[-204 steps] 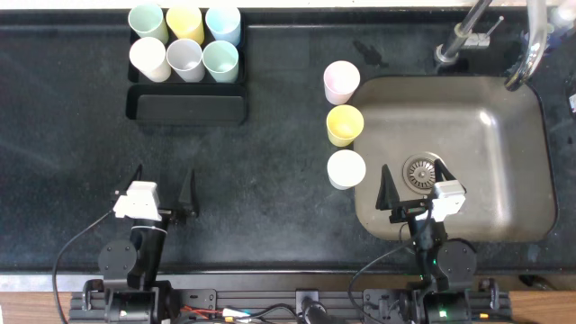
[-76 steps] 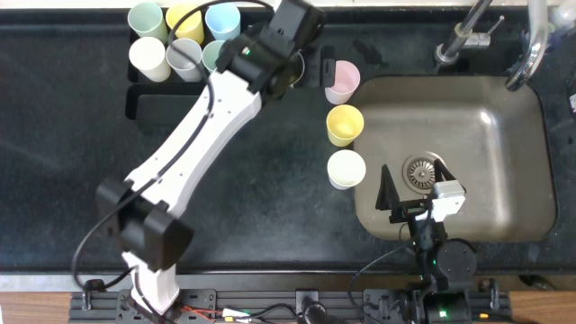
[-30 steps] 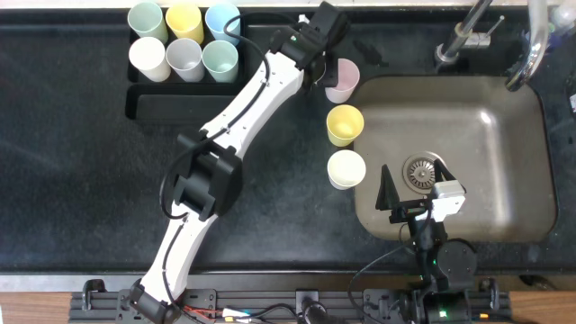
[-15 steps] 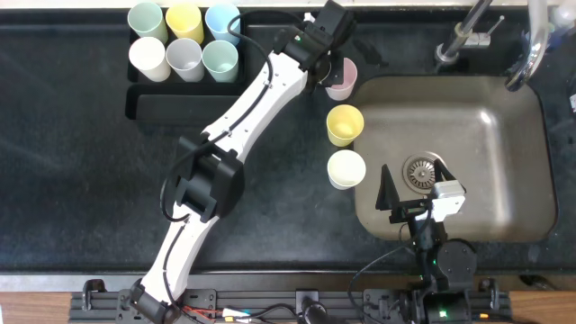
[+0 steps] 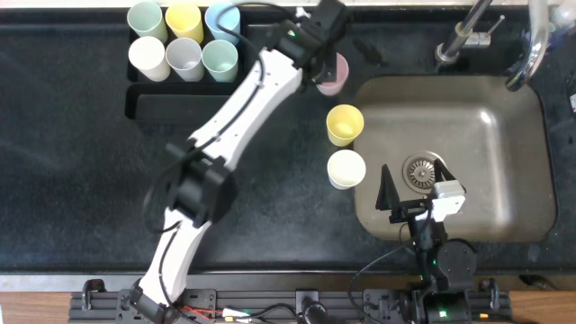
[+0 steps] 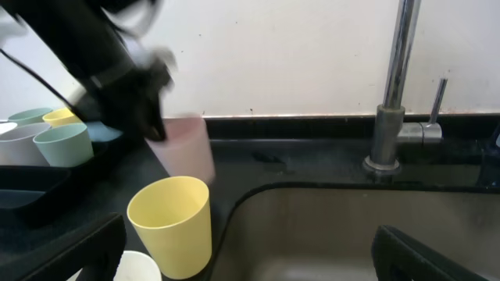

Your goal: Store Cups

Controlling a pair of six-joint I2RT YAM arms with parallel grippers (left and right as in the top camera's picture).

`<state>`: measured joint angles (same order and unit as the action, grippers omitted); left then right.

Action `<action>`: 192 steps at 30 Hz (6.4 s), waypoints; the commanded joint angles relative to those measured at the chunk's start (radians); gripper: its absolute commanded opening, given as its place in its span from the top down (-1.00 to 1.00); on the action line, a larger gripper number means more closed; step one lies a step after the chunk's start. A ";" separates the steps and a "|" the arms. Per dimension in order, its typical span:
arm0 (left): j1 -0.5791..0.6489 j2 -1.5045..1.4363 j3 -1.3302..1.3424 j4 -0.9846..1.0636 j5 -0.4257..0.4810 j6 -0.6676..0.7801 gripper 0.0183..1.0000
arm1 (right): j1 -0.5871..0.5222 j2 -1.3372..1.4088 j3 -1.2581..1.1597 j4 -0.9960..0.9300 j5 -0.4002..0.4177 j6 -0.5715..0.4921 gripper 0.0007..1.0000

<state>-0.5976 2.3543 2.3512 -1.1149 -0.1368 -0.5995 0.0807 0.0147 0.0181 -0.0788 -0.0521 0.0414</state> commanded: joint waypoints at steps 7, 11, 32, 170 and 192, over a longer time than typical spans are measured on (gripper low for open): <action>0.236 -0.501 -0.280 0.049 -0.134 0.044 0.96 | -0.001 -0.011 -0.013 0.005 0.001 0.004 -1.00; 0.382 -0.617 -0.459 0.074 -0.118 0.077 0.97 | -0.001 -0.011 -0.013 0.005 0.000 0.004 -1.00; 0.727 -0.602 -0.764 0.124 0.005 0.188 0.97 | -0.001 -0.011 -0.013 0.005 0.001 0.004 -0.99; -0.138 -0.063 -0.305 0.002 0.129 -0.156 0.92 | -0.001 -0.011 -0.013 0.005 0.000 0.004 -1.00; 0.235 -0.503 -0.336 -0.265 -0.174 -0.362 0.97 | -0.001 -0.011 -0.013 0.005 0.001 0.004 -0.99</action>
<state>-0.4191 1.8820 2.0167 -1.3434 -0.2195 -0.8196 0.0807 0.0147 0.0181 -0.0792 -0.0517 0.0414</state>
